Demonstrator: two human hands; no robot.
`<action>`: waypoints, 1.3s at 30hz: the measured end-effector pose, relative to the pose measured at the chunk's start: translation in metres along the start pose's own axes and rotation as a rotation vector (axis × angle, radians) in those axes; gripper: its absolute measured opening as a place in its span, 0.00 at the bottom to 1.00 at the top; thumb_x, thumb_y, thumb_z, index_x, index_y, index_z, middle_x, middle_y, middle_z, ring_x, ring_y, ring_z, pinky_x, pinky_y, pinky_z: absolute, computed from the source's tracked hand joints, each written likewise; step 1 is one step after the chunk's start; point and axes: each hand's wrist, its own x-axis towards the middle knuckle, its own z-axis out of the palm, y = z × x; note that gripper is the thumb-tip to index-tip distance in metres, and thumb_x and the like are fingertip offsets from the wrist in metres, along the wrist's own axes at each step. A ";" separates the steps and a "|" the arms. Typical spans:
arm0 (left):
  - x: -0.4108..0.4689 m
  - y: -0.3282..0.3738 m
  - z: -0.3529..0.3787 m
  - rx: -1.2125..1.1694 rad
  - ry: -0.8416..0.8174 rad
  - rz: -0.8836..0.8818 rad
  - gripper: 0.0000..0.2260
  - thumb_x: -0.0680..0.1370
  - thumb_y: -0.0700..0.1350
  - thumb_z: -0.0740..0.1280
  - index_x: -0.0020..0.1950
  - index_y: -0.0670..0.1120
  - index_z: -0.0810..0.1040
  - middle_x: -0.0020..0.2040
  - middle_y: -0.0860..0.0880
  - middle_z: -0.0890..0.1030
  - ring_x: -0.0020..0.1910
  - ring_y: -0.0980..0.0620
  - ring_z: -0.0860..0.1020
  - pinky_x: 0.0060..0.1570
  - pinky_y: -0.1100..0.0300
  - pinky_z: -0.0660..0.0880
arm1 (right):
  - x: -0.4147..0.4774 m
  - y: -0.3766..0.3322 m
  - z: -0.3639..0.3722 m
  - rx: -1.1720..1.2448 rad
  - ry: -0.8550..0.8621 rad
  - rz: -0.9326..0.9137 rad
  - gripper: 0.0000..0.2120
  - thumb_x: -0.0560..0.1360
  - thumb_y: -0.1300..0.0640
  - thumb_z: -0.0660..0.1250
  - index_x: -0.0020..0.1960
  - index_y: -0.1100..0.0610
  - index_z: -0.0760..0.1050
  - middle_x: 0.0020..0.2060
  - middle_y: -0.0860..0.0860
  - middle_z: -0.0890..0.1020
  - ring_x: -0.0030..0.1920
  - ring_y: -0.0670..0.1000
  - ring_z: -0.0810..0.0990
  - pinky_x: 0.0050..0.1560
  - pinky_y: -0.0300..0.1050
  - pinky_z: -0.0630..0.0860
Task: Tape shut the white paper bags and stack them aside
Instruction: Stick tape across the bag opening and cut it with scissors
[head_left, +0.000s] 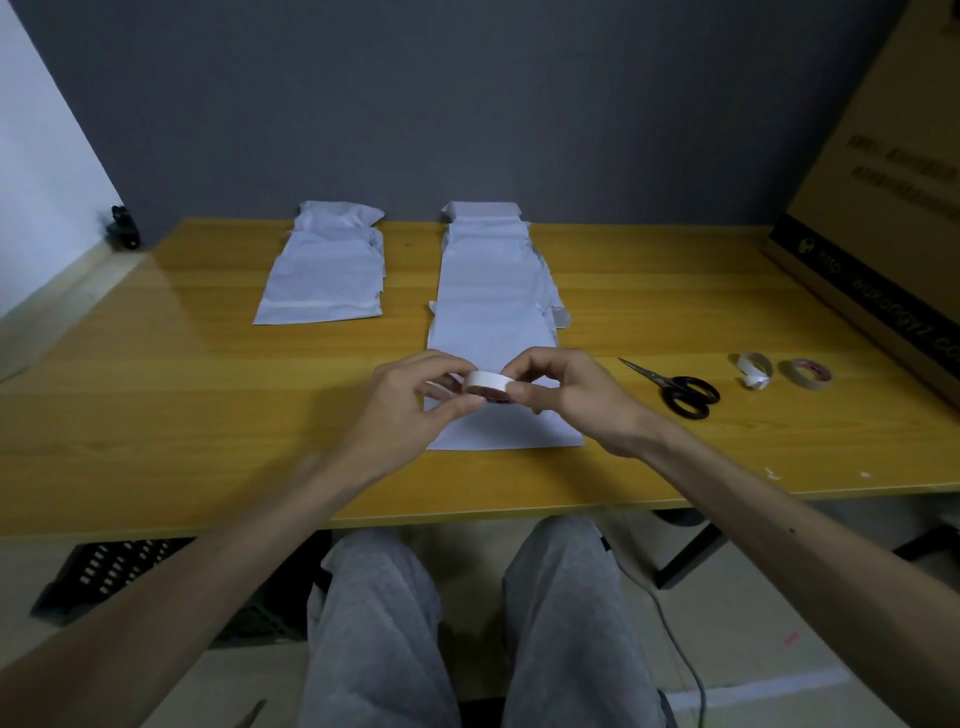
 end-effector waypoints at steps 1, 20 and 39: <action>0.000 0.000 0.000 -0.001 -0.008 0.002 0.12 0.71 0.39 0.75 0.55 0.43 0.82 0.47 0.51 0.82 0.46 0.58 0.79 0.45 0.69 0.76 | 0.001 -0.001 0.001 0.014 -0.008 0.009 0.03 0.76 0.63 0.67 0.47 0.60 0.79 0.43 0.50 0.81 0.44 0.44 0.76 0.42 0.35 0.72; -0.001 0.003 -0.001 -0.009 -0.051 0.166 0.04 0.75 0.36 0.70 0.47 0.40 0.85 0.43 0.51 0.84 0.41 0.49 0.80 0.38 0.49 0.74 | -0.004 -0.002 -0.001 0.198 -0.056 0.024 0.06 0.76 0.61 0.68 0.48 0.59 0.83 0.41 0.56 0.84 0.45 0.49 0.80 0.48 0.43 0.74; -0.003 -0.002 -0.001 0.123 -0.073 0.192 0.06 0.77 0.42 0.69 0.49 0.42 0.84 0.32 0.48 0.76 0.31 0.54 0.72 0.32 0.62 0.67 | 0.002 0.001 0.003 0.351 -0.053 0.136 0.06 0.73 0.64 0.69 0.40 0.59 0.84 0.33 0.56 0.82 0.39 0.51 0.77 0.47 0.49 0.70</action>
